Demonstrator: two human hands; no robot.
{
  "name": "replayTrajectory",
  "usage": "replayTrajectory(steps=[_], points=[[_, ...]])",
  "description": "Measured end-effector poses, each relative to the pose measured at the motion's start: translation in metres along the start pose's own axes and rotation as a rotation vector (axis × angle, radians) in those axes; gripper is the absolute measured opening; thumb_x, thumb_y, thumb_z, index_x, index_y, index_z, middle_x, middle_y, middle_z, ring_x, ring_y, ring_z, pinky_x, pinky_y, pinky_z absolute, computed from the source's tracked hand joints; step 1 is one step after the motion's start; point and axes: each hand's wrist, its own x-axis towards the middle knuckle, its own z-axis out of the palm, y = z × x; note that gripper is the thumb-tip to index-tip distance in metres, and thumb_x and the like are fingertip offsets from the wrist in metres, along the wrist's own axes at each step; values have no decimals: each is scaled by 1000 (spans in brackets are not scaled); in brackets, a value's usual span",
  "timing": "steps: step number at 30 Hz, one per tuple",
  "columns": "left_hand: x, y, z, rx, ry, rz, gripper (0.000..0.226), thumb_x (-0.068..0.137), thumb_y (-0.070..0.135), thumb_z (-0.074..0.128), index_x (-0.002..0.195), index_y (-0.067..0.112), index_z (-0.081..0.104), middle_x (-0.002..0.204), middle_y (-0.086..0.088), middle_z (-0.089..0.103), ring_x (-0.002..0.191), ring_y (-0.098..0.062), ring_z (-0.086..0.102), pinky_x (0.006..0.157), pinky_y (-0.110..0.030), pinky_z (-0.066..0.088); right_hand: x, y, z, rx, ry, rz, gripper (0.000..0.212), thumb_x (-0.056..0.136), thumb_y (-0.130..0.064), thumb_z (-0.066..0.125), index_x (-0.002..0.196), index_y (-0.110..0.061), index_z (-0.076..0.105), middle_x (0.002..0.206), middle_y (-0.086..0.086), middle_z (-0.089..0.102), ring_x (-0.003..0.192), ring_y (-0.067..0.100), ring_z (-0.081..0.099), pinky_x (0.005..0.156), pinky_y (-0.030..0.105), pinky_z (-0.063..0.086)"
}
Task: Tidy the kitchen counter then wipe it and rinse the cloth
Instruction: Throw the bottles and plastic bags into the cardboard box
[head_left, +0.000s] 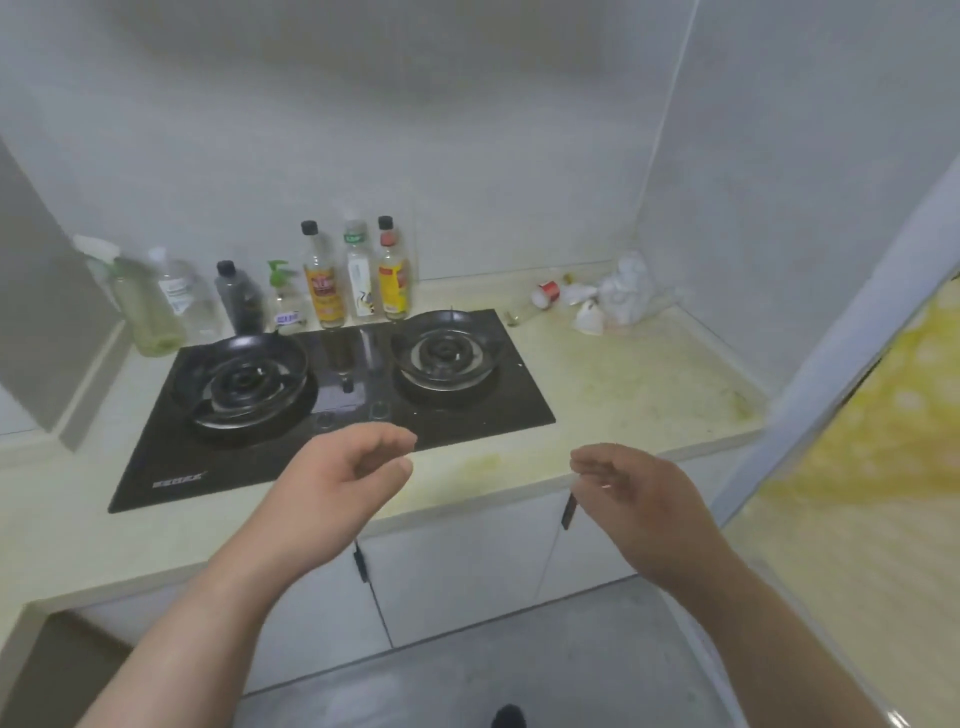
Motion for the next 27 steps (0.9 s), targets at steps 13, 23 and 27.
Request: replayTrajectory(steps=[13,23,27], points=[[212,39,102,-15,-101,83,23,88,15,64,100,34,66,102,36,62,94,14,60,78,-3,42,169,64,-109,-86,102,80,23,87,-23,68,101,-39,61,96,-29,63,90,-16,57,71,-2,40],[283,63,169,-12,-3,16,19,86,13,65,100,26,70,96,18,71,90,6,64,81,-13,47,262,125,-175,-45,42,101,21,87,-25,68,100,-42,63,96,-29,63,83,-20,58,73,5,42],[310,81,207,20,72,-15,19,86,15,66,100,28,69,97,16,71,92,7,64,83,-14,46,304,152,-211,-10,-41,64,22,87,-23,67,97,-42,63,95,-29,63,84,-22,56,71,1,42]])
